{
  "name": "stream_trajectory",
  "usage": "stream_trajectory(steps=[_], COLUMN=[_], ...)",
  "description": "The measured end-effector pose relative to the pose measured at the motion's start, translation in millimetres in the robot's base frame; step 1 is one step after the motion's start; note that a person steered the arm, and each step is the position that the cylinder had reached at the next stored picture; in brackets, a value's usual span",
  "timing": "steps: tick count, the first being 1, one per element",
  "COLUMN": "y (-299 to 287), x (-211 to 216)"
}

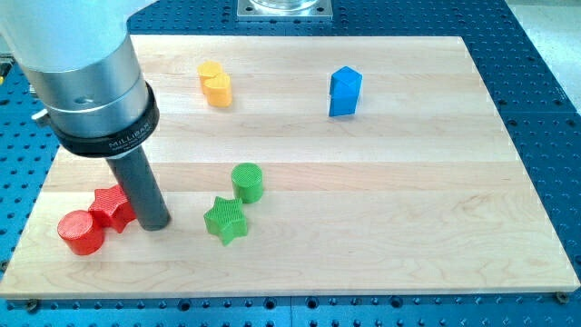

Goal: Slide the green blocks to the left of the red star

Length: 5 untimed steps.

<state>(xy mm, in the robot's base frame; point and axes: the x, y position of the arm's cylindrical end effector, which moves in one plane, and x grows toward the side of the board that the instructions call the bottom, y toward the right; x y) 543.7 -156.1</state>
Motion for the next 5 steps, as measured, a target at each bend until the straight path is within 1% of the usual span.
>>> stream_trajectory(steps=[2, 3, 4, 5], y=[-33, -4, 34, 104], x=[0, -20, -76, -109])
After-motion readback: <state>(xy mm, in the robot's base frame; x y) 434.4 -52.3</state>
